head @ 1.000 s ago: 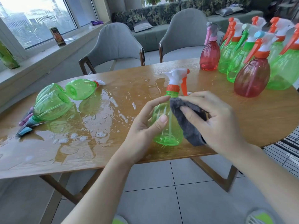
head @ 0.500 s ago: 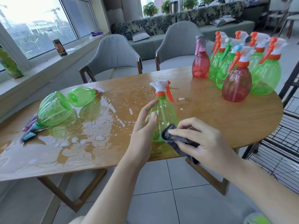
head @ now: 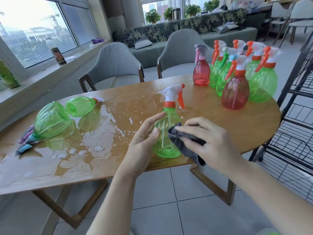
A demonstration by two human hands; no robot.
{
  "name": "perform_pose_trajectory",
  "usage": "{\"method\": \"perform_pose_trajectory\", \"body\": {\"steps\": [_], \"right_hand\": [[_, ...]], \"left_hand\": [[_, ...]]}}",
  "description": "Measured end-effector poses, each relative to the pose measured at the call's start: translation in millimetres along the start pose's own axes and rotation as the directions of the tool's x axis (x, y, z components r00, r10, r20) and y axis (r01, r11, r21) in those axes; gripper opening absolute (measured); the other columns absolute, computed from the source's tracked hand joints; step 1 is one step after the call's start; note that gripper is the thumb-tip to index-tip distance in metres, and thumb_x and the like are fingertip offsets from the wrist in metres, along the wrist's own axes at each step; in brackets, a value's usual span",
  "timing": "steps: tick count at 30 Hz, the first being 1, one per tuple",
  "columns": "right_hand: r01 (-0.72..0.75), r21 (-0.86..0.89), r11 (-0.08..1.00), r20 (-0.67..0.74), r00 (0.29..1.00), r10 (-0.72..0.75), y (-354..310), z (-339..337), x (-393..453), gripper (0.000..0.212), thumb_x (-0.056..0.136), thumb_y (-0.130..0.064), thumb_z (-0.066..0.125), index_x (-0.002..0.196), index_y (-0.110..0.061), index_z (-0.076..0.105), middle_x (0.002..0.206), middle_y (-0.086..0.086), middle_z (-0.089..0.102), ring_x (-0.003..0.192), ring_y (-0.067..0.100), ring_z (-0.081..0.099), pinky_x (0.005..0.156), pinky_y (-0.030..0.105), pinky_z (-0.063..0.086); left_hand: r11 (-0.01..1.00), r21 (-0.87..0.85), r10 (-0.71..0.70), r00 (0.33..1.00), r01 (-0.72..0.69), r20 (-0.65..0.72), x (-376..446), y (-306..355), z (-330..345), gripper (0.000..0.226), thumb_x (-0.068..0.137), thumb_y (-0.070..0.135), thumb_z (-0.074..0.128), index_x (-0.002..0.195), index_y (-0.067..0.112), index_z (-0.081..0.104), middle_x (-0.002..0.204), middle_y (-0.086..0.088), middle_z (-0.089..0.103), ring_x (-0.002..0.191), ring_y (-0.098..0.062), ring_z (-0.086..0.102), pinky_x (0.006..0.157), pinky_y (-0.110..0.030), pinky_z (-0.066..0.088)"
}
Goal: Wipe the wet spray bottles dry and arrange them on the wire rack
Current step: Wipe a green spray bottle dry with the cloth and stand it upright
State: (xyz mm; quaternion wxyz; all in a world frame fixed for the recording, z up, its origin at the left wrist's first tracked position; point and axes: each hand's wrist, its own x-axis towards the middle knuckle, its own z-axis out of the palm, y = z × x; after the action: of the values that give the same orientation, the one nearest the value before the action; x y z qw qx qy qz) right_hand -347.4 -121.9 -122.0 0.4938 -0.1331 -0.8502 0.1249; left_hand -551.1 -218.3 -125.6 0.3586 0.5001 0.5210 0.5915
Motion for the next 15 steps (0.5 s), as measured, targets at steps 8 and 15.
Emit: {"method": "perform_pose_trajectory", "body": {"steps": [8, 15], "right_hand": [[-0.255, 0.126, 0.959, -0.101, 0.958, 0.268, 8.5, -1.0, 16.3, 0.023, 0.095, -0.01, 0.073, 0.117, -0.015, 0.076, 0.111, -0.005, 0.07, 0.106, -0.001, 0.064, 0.09, 0.014, 0.046], [-0.205, 0.084, 0.975, -0.096, 0.972, 0.212, 2.8, 9.3, 7.6, 0.023, 0.094, -0.017, 0.071, 0.115, -0.013, 0.077, 0.108, -0.001, 0.07, 0.103, 0.003, 0.065, 0.088, 0.013, 0.046]], "left_hand": [[0.999, -0.027, 0.038, 0.998, -0.036, 0.055, 9.6, -3.4, 4.0, 0.037, 0.107, 0.037, 0.058, 0.142, 0.034, 0.066, 0.151, -0.007, 0.06, 0.15, -0.046, 0.043, 0.124, -0.074, 0.025], [0.998, 0.037, 0.055, 0.998, -0.056, 0.003, 16.5, -4.7, 8.2, 0.061, 0.092, 0.048, 0.08, 0.148, 0.036, 0.057, 0.157, -0.007, 0.054, 0.152, -0.039, 0.042, 0.123, -0.07, 0.032]]}}
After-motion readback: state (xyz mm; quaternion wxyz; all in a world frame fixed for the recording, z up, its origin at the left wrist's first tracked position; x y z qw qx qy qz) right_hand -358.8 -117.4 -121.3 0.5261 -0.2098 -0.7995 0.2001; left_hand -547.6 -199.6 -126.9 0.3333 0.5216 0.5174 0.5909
